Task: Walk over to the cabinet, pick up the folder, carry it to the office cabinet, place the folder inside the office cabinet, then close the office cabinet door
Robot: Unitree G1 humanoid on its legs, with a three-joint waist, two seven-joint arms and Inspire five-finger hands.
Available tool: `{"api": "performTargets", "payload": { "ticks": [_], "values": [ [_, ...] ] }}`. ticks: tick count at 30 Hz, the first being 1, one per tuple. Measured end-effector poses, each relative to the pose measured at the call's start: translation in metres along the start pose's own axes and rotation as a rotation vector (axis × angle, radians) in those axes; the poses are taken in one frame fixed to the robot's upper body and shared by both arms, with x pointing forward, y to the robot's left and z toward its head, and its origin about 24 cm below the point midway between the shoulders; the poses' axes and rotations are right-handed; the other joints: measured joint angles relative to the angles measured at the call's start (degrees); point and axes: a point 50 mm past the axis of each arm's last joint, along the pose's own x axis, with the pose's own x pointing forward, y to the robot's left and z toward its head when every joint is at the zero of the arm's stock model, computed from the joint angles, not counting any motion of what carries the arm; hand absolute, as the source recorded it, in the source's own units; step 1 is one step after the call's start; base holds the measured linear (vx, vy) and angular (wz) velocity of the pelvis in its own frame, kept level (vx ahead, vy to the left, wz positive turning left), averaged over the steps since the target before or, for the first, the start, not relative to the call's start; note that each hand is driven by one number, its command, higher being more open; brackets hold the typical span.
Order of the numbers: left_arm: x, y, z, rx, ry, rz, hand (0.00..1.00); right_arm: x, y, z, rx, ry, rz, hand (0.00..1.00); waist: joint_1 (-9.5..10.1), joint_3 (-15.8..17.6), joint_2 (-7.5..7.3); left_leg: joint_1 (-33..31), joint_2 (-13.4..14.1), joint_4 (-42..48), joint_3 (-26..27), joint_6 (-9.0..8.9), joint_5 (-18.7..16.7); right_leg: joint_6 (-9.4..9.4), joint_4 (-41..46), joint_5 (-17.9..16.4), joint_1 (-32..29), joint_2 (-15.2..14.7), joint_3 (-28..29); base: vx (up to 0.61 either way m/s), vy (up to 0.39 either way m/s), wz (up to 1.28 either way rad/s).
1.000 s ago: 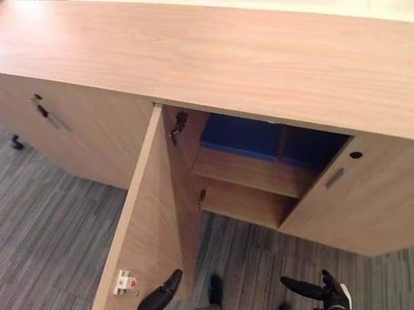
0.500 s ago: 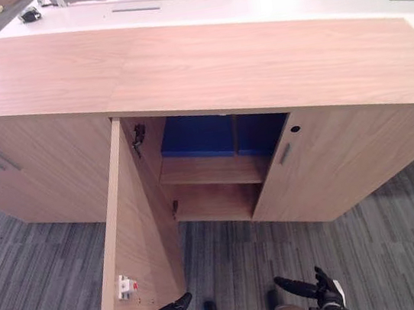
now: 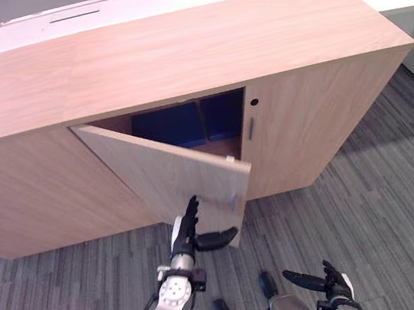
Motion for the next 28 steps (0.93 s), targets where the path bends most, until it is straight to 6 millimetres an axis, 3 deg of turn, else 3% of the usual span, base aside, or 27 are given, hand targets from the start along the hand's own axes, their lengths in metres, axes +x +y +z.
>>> {"api": "performTargets", "payload": {
  "ticks": [3,5,8,14,19,23,28],
  "values": [
    [0.023,0.03,0.011,0.137,-0.029,0.068,1.0,-0.001,-0.002,-0.003,0.0,0.007,-0.004,1.0,-0.18,0.17,0.37,0.11,0.86,1.23,2.22,0.59,-0.41,0.78,-3.83,3.55,1.38,1.1,1.38,0.14,-0.046,-0.52],
    [0.049,0.077,0.03,0.259,-0.034,0.205,1.0,-0.001,-0.005,-0.004,-0.005,0.01,-0.003,1.0,-0.26,0.48,0.9,0.59,1.53,1.59,1.97,1.0,-0.51,0.23,-5.99,5.24,2.43,1.91,1.35,0.14,-0.079,-0.51],
    [0.06,0.117,0.043,0.314,0.002,0.307,1.0,-0.001,-0.015,-0.005,-0.022,0.012,-0.019,1.0,-1.58,1.57,2.78,1.99,1.97,1.55,1.56,1.24,-1.1,0.2,-6.35,5.26,3.54,1.96,1.36,0.08,-0.07,-0.23],
    [0.058,0.117,0.036,0.308,0.028,0.267,1.0,-0.002,-0.02,-0.012,-0.019,0.043,-0.019,1.0,-1.35,2.03,3.08,2.09,1.84,1.5,1.36,1.11,-1.29,0.01,-7.68,6.39,3.89,1.87,1.34,-0.05,-0.027,-0.08],
    [0.022,0.099,0.011,0.162,0.006,0.232,1.0,-0.003,-0.022,-0.015,-0.015,0.054,-0.027,1.0,-0.81,2.09,3.0,2.08,2.08,1.44,1.13,0.61,-1.46,-0.62,-7.75,5.87,3.86,2.04,0.77,-0.09,-0.046,-0.01],
    [-0.023,0.069,-0.038,-0.026,0.128,0.166,1.0,-0.001,-0.025,-0.01,-0.004,0.04,-0.049,1.0,1.27,2.06,2.96,1.86,2.71,1.47,-0.58,0.18,-1.13,-0.1,-8.0,4.89,4.27,2.4,-0.93,-0.02,-0.059,0.2],
    [-0.075,0.056,-0.091,-0.123,0.348,0.167,1.0,0.004,-0.025,0.01,-0.002,-0.03,-0.05,1.0,3.87,1.79,2.55,2.02,3.31,1.42,-2.01,0.38,-0.91,0.18,-7.77,5.17,5.01,2.88,-2.4,0.03,-0.035,0.14]
  ]
}}
